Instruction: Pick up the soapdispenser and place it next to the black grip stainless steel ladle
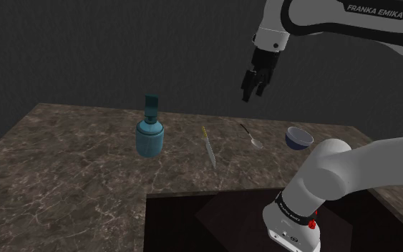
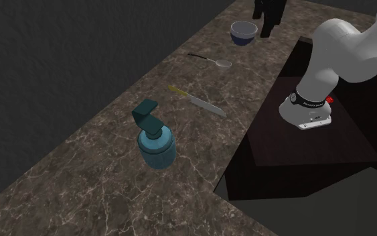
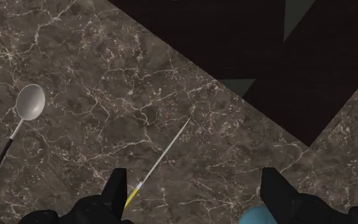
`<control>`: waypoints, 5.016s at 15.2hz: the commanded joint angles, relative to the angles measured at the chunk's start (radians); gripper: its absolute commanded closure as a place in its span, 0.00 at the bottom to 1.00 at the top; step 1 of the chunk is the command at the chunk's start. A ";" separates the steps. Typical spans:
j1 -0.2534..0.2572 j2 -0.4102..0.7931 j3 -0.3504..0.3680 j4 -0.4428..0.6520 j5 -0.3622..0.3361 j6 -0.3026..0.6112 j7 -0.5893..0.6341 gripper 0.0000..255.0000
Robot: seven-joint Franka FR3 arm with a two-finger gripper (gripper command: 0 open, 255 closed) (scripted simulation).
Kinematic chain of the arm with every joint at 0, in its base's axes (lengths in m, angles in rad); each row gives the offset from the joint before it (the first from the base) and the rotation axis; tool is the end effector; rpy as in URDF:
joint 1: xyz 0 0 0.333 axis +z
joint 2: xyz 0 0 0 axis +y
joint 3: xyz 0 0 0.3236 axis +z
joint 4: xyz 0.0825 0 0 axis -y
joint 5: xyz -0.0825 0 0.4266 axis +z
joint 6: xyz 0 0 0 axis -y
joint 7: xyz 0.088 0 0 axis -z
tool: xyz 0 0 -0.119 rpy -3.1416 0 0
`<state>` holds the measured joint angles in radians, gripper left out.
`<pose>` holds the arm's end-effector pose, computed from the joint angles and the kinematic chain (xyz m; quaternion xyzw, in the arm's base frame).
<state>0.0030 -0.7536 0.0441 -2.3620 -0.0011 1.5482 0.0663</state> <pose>0.3485 0.0192 0.5675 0.9993 -0.0160 -0.0295 0.0171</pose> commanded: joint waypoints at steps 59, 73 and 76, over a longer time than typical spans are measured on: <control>-0.087 0.959 0.503 0.428 -0.463 0.656 1.249 1.00; -0.096 0.892 0.521 0.538 -0.384 0.504 1.166 1.00; -0.096 0.884 0.523 0.568 -0.372 0.470 1.151 1.00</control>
<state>-0.0950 0.1292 0.5656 -1.8085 -0.3745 2.0309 1.2195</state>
